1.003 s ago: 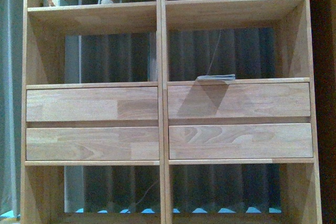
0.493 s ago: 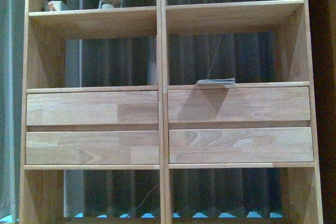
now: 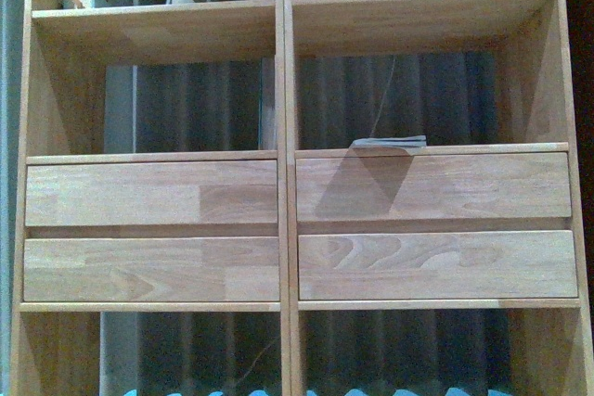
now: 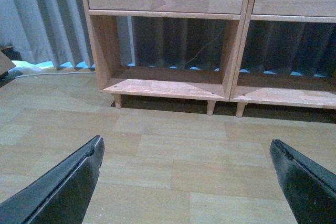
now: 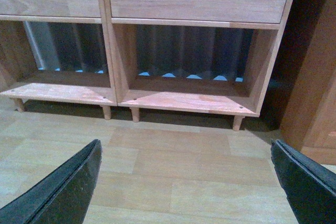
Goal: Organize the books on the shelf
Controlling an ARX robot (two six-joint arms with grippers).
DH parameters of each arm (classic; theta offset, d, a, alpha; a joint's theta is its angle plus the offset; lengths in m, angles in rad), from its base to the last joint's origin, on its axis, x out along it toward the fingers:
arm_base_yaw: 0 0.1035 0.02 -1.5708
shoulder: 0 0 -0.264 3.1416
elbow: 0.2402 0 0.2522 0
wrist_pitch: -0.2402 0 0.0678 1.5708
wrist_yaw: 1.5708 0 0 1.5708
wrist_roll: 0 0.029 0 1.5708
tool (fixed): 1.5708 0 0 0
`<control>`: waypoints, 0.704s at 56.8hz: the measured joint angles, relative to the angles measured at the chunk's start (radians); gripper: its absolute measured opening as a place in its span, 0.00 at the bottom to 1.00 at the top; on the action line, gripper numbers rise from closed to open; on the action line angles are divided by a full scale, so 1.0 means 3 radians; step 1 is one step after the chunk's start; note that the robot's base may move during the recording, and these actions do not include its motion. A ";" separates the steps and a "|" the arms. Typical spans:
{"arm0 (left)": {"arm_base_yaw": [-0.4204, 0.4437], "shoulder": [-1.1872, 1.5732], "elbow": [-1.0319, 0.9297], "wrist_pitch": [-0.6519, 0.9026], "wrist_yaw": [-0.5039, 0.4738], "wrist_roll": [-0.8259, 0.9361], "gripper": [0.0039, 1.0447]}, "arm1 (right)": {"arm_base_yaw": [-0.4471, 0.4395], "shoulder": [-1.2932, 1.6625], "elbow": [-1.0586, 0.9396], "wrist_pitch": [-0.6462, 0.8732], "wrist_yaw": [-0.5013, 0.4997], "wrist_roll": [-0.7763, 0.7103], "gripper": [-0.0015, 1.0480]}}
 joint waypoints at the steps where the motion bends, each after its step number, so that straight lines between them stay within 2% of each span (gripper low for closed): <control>1: 0.0000 0.0000 0.0000 0.0000 0.0000 0.0000 0.93 | 0.0000 0.0000 0.0000 0.0000 0.0000 0.0000 0.93; 40: 0.0000 0.0000 0.0000 0.0000 0.0000 -0.0001 0.93 | 0.0000 0.0000 0.0001 0.0000 -0.0001 0.0000 0.93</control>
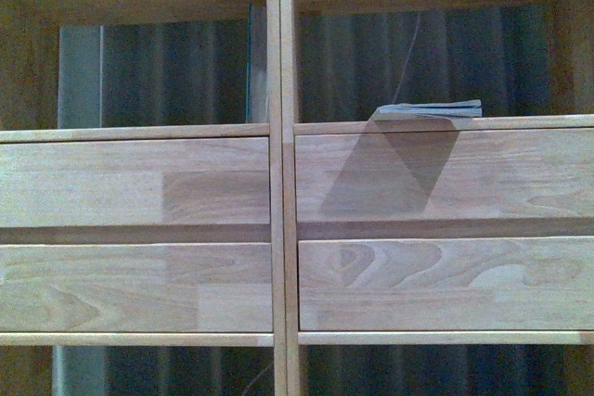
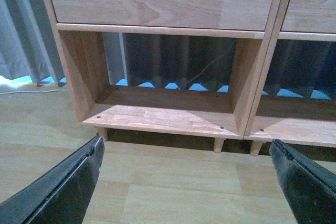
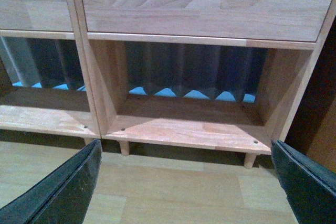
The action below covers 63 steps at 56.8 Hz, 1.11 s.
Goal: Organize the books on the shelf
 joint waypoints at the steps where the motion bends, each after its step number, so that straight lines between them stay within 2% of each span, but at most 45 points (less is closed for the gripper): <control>1: 0.0000 -0.0001 0.0000 0.0000 0.0000 0.0000 0.93 | 0.0000 -0.0001 -0.0001 0.0000 0.0001 0.0000 0.93; 63: 0.0000 -0.0001 0.0000 0.0000 0.0000 0.0000 0.93 | 0.0000 0.0000 0.0000 -0.0001 0.0001 0.0000 0.93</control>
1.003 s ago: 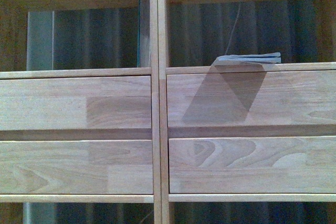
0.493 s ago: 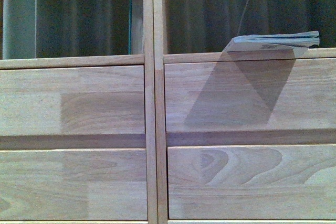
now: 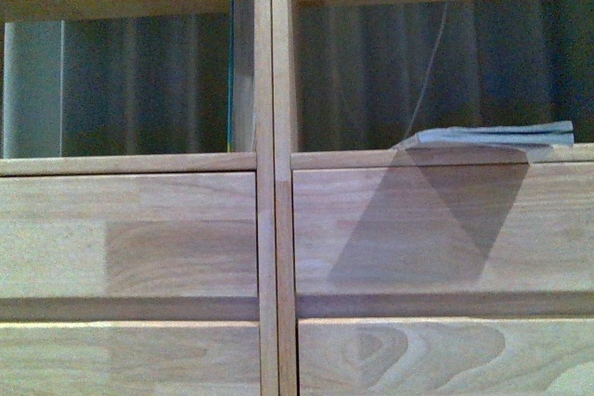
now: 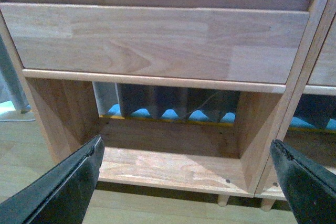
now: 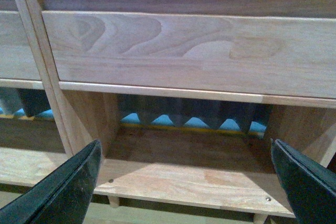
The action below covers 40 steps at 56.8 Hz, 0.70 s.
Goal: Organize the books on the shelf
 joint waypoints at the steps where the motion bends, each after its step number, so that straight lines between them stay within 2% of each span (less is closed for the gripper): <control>1: 0.0000 0.0000 0.0000 0.0000 0.0001 0.0001 0.93 | 0.0000 0.0000 -0.0001 0.0000 0.0000 0.0001 0.93; 22: 0.0000 0.0000 0.0000 0.0000 0.0000 0.0000 0.93 | -0.0005 0.0004 0.0001 -0.0001 -0.0029 0.0028 0.93; 24: 0.0000 0.0001 0.0000 0.0000 0.0001 0.0000 0.93 | -0.0108 0.0071 0.0031 -0.0053 -0.0398 0.0191 0.93; 28: 0.0000 0.0000 0.0000 0.0000 0.0004 0.0000 0.93 | -0.0504 0.0473 0.0160 0.0051 -0.1560 0.0804 0.93; 32: 0.0000 0.0000 0.0000 0.0000 0.0001 0.0000 0.93 | -0.0631 0.0895 0.0309 0.0423 -0.2200 0.1321 0.93; 35: 0.0000 0.0000 0.0000 0.0000 0.0000 0.0000 0.93 | -0.0643 0.1209 0.0463 0.0773 -0.2338 0.1578 0.93; 40: 0.0000 0.0000 0.0000 0.0000 0.0000 0.0000 0.93 | -0.0594 0.1812 0.0819 0.1363 -0.2160 0.1914 0.93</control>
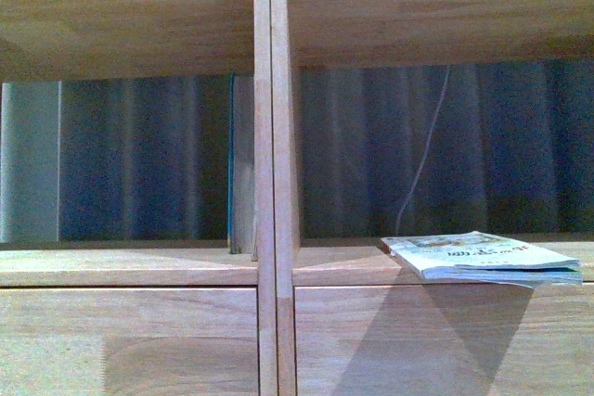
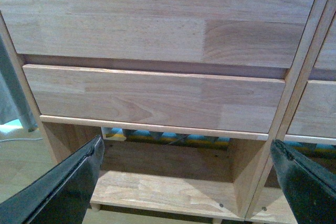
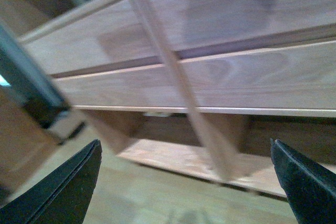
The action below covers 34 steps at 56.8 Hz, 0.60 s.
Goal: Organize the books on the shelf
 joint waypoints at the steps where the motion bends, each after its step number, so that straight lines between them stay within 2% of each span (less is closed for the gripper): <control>1: 0.0000 0.0000 0.0000 0.0000 0.0001 0.0000 0.93 | 0.0031 0.0141 0.0086 0.0108 0.0047 0.0045 0.93; 6: 0.0000 0.0000 0.0000 0.0000 0.0001 0.0000 0.93 | 0.0195 0.0682 0.0451 0.0374 0.0216 0.0264 0.93; 21: 0.0000 0.0000 0.0000 0.0000 0.0000 0.0000 0.93 | 0.0876 0.2469 0.1626 0.0483 0.0930 0.1123 0.93; 34: 0.0000 0.0000 0.0000 0.0000 0.0000 0.0000 0.93 | 0.1027 0.3040 0.2139 0.0595 0.1362 0.1486 0.93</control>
